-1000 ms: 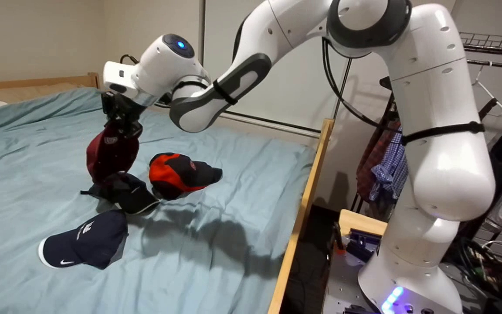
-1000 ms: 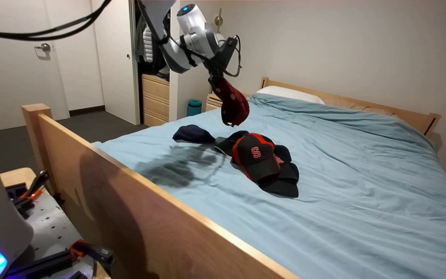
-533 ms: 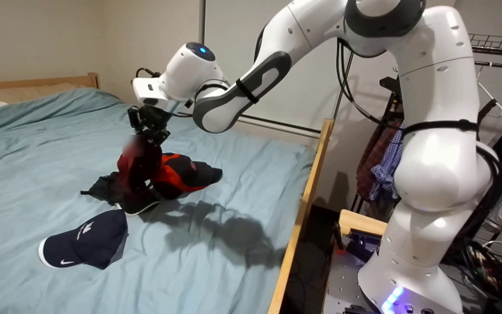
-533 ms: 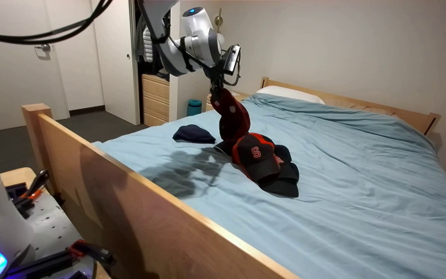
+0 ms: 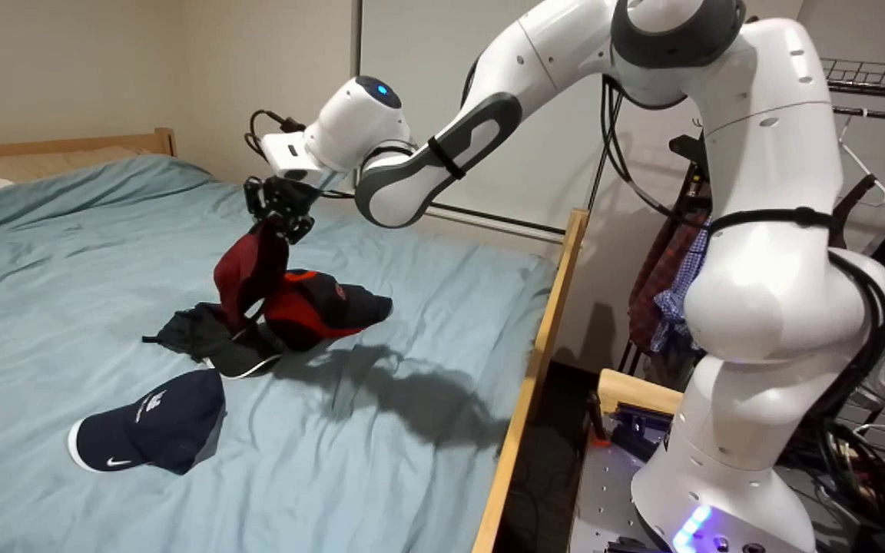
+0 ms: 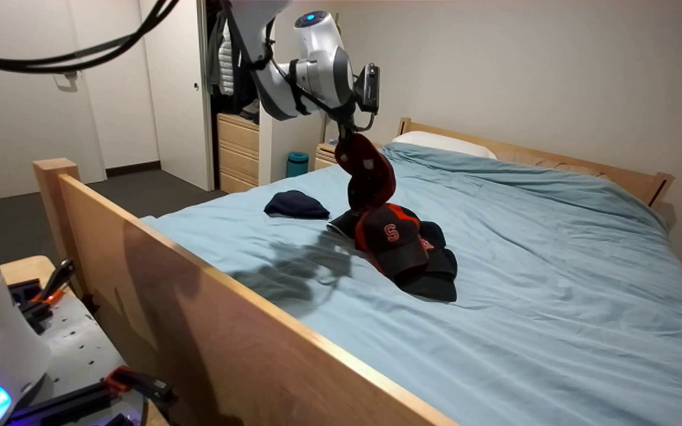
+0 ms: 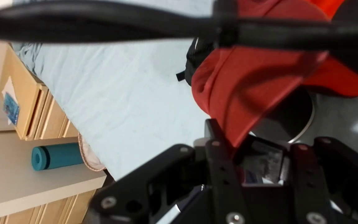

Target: Put the maroon cape on top of the left most black capes

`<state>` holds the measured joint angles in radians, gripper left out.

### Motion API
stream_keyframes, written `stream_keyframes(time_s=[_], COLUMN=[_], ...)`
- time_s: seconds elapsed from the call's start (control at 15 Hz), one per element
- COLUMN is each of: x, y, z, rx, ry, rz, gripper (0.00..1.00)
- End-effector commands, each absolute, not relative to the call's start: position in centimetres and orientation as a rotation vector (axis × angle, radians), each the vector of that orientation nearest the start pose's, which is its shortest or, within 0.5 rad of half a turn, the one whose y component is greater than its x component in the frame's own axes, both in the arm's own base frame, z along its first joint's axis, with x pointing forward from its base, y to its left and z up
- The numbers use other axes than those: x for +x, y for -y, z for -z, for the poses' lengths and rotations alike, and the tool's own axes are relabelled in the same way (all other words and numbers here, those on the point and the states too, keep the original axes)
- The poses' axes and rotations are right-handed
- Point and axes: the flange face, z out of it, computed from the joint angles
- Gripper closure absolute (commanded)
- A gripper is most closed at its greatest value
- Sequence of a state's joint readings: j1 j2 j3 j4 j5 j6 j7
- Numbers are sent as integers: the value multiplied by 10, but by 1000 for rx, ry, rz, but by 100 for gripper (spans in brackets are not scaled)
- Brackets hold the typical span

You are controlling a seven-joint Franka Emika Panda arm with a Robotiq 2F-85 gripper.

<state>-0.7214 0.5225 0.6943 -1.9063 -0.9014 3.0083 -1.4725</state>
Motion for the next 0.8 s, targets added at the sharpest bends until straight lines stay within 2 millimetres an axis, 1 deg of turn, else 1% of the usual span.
stream_keyframes(time_s=[0.0, 0.13, 0.33, 0.4, 0.53, 0.73], x=[652, 647, 631, 627, 616, 604], y=[49, 65, 79, 84, 109, 153], z=[-366, -363, -351, -344, -328, -307], rx=[998, 949, 875, 852, 900, 967], ry=[-2174, -2196, -2283, -2325, -2376, -2372], rz=[-655, -735, -826, -846, -834, -797], gripper=[94, 94, 94, 94, 94, 94])
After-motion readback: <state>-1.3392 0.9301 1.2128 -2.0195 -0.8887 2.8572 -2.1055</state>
